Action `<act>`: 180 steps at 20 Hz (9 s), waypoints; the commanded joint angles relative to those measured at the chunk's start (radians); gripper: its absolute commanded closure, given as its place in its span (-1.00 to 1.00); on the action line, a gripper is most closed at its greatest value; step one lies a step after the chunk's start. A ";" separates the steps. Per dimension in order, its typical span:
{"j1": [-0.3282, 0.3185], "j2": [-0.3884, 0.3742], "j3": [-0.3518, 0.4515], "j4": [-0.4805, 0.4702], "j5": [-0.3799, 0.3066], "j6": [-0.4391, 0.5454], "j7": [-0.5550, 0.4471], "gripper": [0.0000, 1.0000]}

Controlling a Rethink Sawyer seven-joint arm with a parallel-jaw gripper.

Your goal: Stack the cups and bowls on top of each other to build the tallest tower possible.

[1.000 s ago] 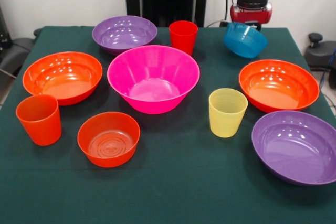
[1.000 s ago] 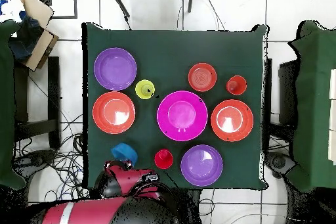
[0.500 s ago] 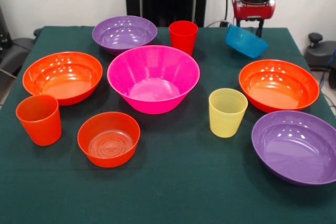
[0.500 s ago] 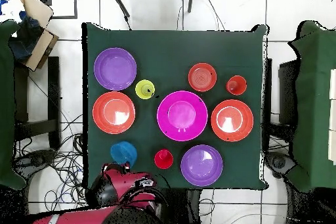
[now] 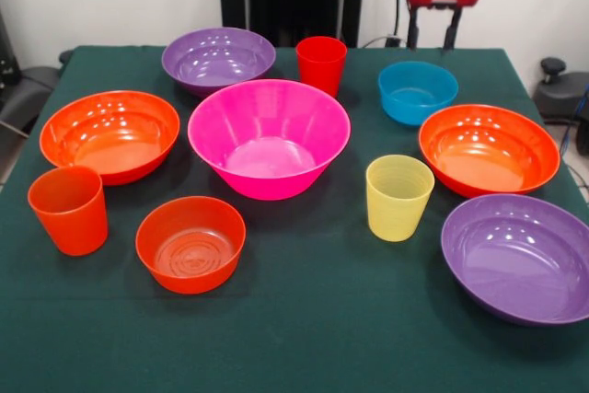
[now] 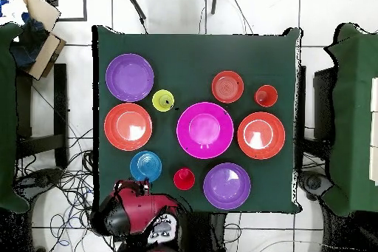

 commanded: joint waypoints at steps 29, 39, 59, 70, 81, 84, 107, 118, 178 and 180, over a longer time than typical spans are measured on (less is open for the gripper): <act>-0.370 -0.392 0.249 0.058 -0.072 0.357 -0.023 -1.00; -0.463 -0.409 0.286 -0.002 -0.062 0.400 -0.016 -1.00; -0.402 -0.110 0.207 -0.367 -0.064 0.457 0.051 -1.00; -0.373 -0.099 0.192 -0.471 -0.045 0.546 0.077 -1.00; -0.372 -0.037 0.179 -0.516 -0.071 0.507 0.077 -1.00; -0.369 -0.015 0.168 -0.526 -0.082 0.486 0.077 -1.00; -0.334 0.187 0.129 -0.577 -0.115 0.294 0.086 -1.00; -0.304 0.219 0.091 -0.597 -0.098 0.293 0.078 -1.00; -0.086 0.170 -0.132 -0.476 -0.067 0.248 0.115 -1.00; -0.084 0.140 -0.133 -0.474 -0.060 0.286 0.104 -1.00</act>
